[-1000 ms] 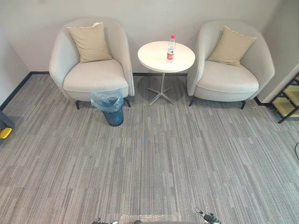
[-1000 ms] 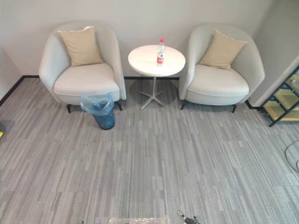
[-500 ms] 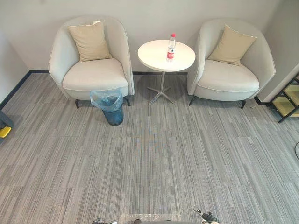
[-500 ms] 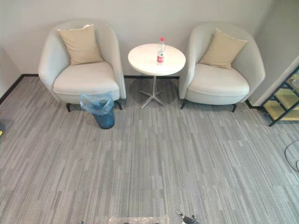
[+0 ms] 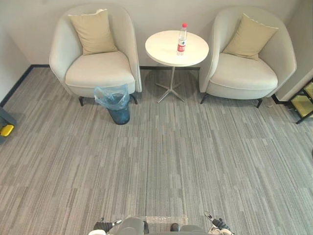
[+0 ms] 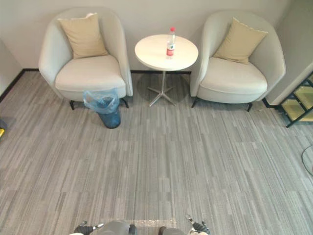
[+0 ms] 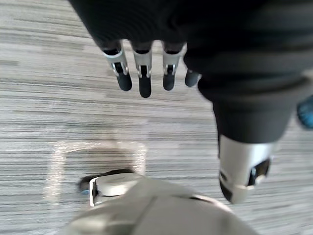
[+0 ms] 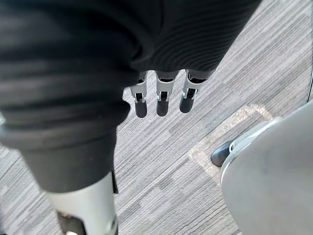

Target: Gather rubbish on tea table into small bin, then transfer packed bag to large trash can.

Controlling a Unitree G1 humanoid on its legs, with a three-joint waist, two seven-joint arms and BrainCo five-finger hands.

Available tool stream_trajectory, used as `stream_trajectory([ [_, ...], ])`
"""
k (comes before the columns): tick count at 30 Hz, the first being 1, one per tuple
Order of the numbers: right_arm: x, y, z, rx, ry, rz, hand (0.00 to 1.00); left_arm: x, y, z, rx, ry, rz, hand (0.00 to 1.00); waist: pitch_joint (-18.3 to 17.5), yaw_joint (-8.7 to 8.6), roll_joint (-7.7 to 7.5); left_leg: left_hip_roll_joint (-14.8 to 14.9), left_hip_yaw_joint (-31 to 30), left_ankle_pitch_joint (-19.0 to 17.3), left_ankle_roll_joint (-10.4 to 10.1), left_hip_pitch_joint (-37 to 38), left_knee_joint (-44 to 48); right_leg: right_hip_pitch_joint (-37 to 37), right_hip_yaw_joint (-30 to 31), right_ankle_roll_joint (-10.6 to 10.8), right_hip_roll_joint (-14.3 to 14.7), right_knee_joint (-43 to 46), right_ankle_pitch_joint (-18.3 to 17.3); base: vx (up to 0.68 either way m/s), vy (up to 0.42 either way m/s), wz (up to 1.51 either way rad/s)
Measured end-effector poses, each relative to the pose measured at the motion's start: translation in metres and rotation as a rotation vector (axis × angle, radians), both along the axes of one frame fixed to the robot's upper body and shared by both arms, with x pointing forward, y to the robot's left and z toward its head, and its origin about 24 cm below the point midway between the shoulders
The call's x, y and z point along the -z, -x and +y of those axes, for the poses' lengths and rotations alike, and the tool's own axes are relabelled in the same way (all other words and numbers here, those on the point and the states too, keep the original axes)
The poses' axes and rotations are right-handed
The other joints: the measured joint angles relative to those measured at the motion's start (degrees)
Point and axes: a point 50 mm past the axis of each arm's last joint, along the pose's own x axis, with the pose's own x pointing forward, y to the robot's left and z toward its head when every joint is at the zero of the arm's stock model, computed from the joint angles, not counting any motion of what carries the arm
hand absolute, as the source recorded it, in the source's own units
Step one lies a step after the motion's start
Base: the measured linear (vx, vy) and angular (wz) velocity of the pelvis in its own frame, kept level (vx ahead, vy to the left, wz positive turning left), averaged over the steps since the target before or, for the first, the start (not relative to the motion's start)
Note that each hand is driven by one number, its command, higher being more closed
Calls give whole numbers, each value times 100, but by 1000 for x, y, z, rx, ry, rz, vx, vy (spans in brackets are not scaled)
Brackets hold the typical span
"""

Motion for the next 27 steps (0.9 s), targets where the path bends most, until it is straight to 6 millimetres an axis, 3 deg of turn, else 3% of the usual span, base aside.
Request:
stream_trajectory([
  [2, -1, -1, -2, 2, 7, -4, 0, 0, -1, -1, -20, 11, -12, 0, 10, 28, 25, 35, 130, -112, 41, -275, -402, -6, 138, 72, -120, -20, -75, 161, 133, -28],
  [4, -1, 1, -5, 1, 17, 3, 0, 0, -1, -5, -43, 11, -19, 0, -20, 99, 99, 13, 82, 160, -68, -255, -1724, -27, 365, 226, -195, -35, -187, 237, 229, -53],
  [5, -1, 2, -6, 1, 21, 6, 0, 0, 0, -5, -48, 13, -16, 0, -42, 113, 127, 51, 111, 507, -22, -227, -1944, -13, 459, 303, -214, -46, -252, 328, 266, -59],
  [6, 0, 4, -4, -2, 15, 18, 0, 0, 2, -1, -49, 4, -13, 0, -142, 147, 67, -117, 194, 552, 103, -128, -2044, 23, 604, 342, -349, -171, -273, 402, 237, -48],
  [8, 2, 8, 0, 14, 0, 29, 0, 0, 6, 3, -50, -6, 3, 0, -285, 147, -49, -354, 313, 271, 360, -142, -2016, -65, 835, 464, -512, 149, -350, 414, 210, -33],
  [11, 2, 11, 1, -4, -1, 36, 0, 1, 9, 3, -76, -1, 7, 0, -333, 218, -101, -546, 755, 131, 577, 605, -2312, -628, 1113, 838, -671, 2040, -400, 396, 170, -48],
  [13, 1, 9, 2, -41, 7, 25, 0, 1, 7, 3, -74, -1, 3, 0, -410, 174, -113, -645, 827, 112, 607, 1198, -2715, -1253, 1163, 1450, -591, 3831, -45, 412, 141, -25],
  [15, -1, 6, 1, -45, 17, 3, 0, -1, -4, 1, -67, 4, -25, 0, -389, 150, -102, -644, 787, 106, 615, 1662, -2963, -1811, 769, 1312, -598, 5050, 86, 335, 53, -19],
  [16, -3, 3, -1, -44, 27, -15, 0, -2, -10, -2, -64, 12, -38, 0, -340, 138, -37, -629, 737, 102, 609, 1975, -3169, -2200, 368, 1065, -719, 5475, 40, 293, -10, -25],
  [18, -6, -3, -3, -46, 38, -48, 0, -3, -19, -7, -66, 28, -57, 0, -314, 108, -6, -592, 727, 98, 602, 2347, -3372, -2612, -146, 767, -906, 5449, -111, 314, -40, -11],
  [19, -7, -6, -4, -48, 41, -60, 0, -2, -20, -11, -73, 42, -60, 0, -281, 67, -4, -570, 718, 98, 602, 2493, -3405, -2689, -335, 681, -967, 5230, -171, 297, -78, 18],
  [21, -9, -12, -3, -53, 44, -77, 0, -1, -25, -30, -68, 93, -74, 0, -247, -128, 2, -428, 598, 96, 605, 2863, -3470, -2698, -751, 473, -945, 3915, -146, 313, -136, 42],
  [23, -8, -11, -3, -54, 41, -73, 0, -1, -29, -38, -58, 114, -83, 0, -269, -199, -20, -401, 371, 52, 528, 3082, -3652, -2651, -592, 443, -731, 2512, 376, 398, -231, 49],
  [24, -6, -8, -1, -57, 34, -61, 0, -1, -30, -39, -55, 120, -89, 0, -284, -204, -113, -462, 163, -39, 377, 3155, -3741, -2682, -380, 348, -657, 1946, 929, 404, -250, 23],
  [25, -9, -16, -8, -53, 42, -80, 0, -1, -34, -47, -57, 144, -95, 0, -220, -188, 69, -267, 12, -148, 205, 3272, -3765, -2730, -445, 258, -529, 2296, 719, 390, -261, 7],
  [27, -9, -17, -14, -63, 56, -74, 0, 1, -31, -56, -64, 173, -86, 0, -318, -173, 299, -45, -111, -119, 162, 3102, -3484, -2745, -540, 183, -378, 2310, 453, 348, -286, -6],
])
